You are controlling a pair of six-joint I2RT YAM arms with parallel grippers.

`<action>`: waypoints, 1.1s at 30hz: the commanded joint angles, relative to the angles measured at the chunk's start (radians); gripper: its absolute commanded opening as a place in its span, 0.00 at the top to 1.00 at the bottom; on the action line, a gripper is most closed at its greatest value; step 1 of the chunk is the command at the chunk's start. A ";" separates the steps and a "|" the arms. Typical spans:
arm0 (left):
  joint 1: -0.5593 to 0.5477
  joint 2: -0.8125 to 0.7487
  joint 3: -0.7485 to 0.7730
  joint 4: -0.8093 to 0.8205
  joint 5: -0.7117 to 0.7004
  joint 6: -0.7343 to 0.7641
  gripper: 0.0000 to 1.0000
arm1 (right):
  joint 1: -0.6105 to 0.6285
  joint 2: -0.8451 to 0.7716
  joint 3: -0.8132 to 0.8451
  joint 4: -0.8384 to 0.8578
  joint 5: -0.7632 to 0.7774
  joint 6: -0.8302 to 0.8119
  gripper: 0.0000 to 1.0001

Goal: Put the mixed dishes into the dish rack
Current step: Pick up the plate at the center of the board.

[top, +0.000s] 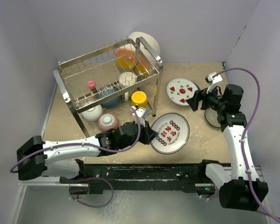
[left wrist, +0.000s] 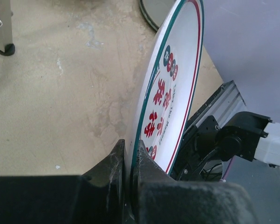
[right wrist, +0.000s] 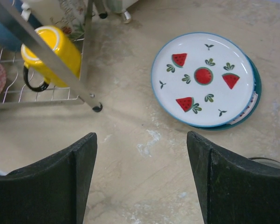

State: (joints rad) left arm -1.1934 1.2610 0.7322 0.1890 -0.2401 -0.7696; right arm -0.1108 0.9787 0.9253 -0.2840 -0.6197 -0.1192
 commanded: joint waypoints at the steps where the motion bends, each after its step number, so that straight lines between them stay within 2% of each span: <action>1: -0.003 -0.097 0.036 0.029 0.046 0.105 1.00 | -0.004 -0.012 -0.008 0.085 0.131 0.134 0.20; 7: -0.003 -0.203 0.113 -0.087 0.049 0.264 1.00 | -0.004 -0.003 -0.009 0.105 0.235 0.156 0.21; 14: -0.002 -0.263 0.278 -0.166 0.026 0.376 1.00 | -0.004 0.001 -0.015 0.111 0.249 0.157 0.21; 27: 0.017 -0.234 0.595 -0.269 -0.042 0.438 1.00 | -0.005 0.005 -0.019 0.112 0.269 0.163 0.22; 33: 0.079 -0.130 0.799 -0.373 -0.065 0.455 1.00 | -0.004 -0.001 -0.022 0.114 0.276 0.165 0.22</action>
State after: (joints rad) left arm -1.1576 1.0767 1.3762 -0.1802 -0.2733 -0.3435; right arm -0.1123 0.9817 0.9081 -0.2180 -0.3599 0.0265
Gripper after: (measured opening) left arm 0.064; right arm 0.779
